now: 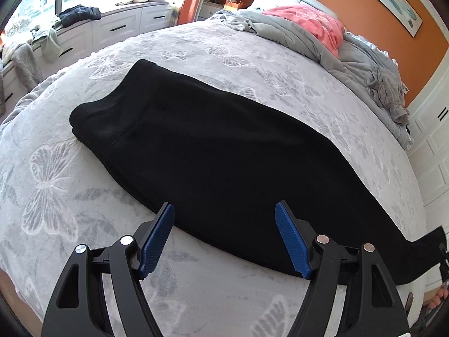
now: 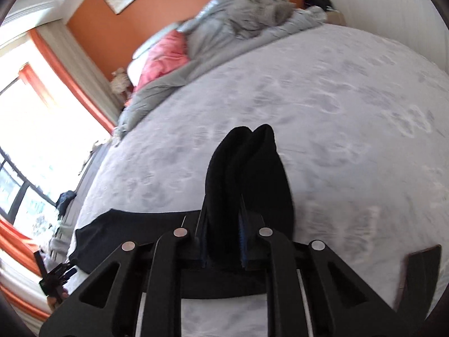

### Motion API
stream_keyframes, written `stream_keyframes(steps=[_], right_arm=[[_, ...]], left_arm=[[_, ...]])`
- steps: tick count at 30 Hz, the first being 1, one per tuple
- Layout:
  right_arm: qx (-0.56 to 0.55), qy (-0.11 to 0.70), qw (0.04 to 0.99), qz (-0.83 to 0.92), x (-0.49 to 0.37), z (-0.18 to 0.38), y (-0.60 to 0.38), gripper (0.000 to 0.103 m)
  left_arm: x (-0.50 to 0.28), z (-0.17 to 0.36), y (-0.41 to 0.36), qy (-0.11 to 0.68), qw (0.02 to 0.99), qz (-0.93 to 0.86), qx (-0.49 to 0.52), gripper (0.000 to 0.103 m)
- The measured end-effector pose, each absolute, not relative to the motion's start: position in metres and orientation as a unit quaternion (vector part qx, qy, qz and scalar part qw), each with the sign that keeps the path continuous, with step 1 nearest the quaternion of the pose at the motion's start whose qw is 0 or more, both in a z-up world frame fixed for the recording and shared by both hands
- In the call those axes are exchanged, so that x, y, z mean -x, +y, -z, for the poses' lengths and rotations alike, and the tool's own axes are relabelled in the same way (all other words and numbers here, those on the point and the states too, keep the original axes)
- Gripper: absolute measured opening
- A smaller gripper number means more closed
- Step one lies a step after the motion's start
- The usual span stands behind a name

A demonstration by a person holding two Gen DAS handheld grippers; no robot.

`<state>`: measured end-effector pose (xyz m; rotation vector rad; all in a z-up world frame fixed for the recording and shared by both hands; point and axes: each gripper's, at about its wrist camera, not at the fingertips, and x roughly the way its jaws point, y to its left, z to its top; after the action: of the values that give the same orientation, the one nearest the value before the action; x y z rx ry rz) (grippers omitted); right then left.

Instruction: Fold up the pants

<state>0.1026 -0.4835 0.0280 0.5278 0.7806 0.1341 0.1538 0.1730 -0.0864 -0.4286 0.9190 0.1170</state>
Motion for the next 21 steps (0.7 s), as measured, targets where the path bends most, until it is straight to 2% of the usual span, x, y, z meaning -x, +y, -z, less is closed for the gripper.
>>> stream_keyframes(steps=[4,7,10,13,16,21], right_arm=[[-0.212,0.365,0.889,-0.177,-0.138,-0.055,-0.347,0.017],[-0.164,0.407,0.867,-0.235,-0.162,-0.026,-0.245,0.034],[-0.084,0.423,0.879,-0.203,-0.156,-0.007,-0.198,0.035],[-0.082,0.396,0.902,-0.153,-0.131,-0.018,-0.229,0.065],[-0.085,0.417,0.902,-0.073,-0.111,-0.005,-0.289,0.066],[-0.140,0.478,0.867,-0.001,-0.103,0.064,-0.366,0.067]], left_arm=[[-0.148,0.084,0.197,0.435,0.872,-0.043,0.219,0.071],[-0.144,0.084,0.210,0.440,0.870,-0.033,0.220,0.071],[-0.139,0.081,0.225,0.442,0.870,-0.025,0.215,0.071],[-0.135,0.081,0.244,0.436,0.874,-0.021,0.212,0.081],[-0.137,0.091,0.267,0.437,0.868,-0.039,0.234,0.082],[-0.153,0.121,0.311,0.435,0.825,-0.054,0.357,0.082]])
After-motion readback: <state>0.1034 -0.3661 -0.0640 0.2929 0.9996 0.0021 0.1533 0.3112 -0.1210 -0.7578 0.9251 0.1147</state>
